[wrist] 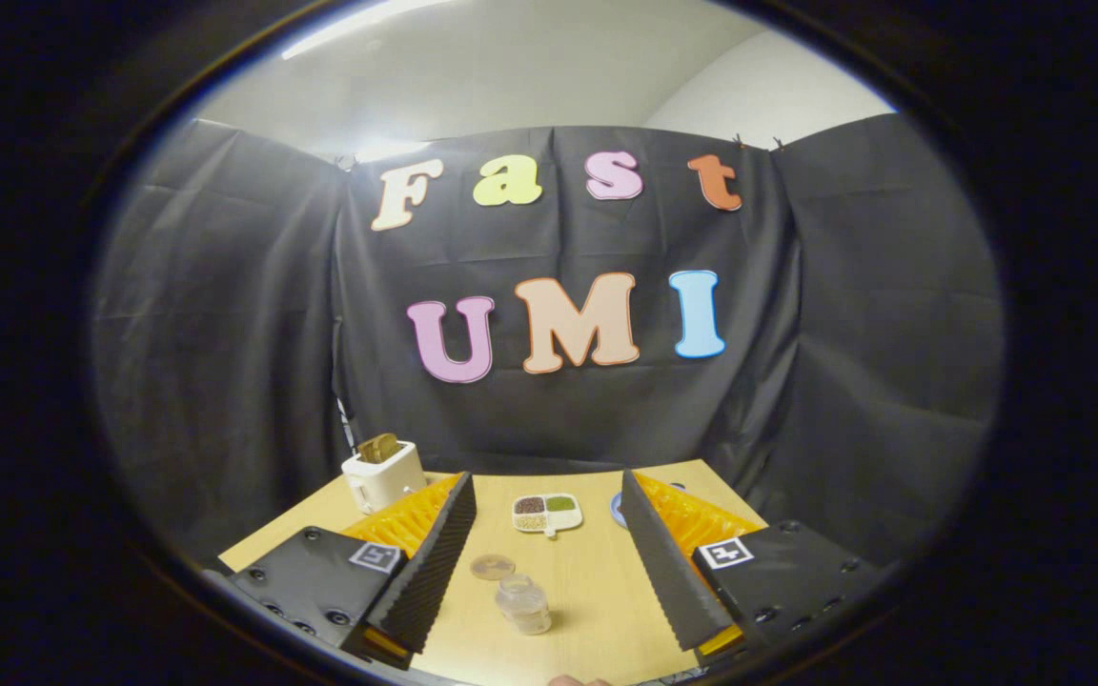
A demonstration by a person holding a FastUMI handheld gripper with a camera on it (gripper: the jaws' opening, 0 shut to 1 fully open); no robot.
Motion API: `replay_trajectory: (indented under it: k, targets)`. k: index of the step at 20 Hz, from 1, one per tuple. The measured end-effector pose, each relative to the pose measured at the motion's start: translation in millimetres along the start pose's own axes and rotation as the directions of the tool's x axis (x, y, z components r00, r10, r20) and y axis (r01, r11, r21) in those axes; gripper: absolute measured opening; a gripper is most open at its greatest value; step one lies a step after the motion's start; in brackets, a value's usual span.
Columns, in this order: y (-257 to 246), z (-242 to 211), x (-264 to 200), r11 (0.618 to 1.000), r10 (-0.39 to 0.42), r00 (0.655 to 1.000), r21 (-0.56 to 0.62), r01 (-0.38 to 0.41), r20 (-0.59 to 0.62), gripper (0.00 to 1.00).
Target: Take the bottle from table, then pour the juice into the cup, finally place the bottle on the coaster
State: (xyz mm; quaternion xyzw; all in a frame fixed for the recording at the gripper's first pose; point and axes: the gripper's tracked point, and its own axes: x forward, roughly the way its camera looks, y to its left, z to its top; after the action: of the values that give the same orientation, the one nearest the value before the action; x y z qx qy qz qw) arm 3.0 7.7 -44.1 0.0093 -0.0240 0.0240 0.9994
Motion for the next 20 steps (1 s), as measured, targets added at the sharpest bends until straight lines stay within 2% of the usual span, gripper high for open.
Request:
replay_trajectory:
  k: [11,20]
  targets:
    - [7.4,-81.3,4.1,0.998,0.019,1.0,0.062,-0.018,-0.014,0.97]
    - [30.2,-185.1,20.0,0.994,0.065,0.992,0.096,-0.055,-0.104,0.97]
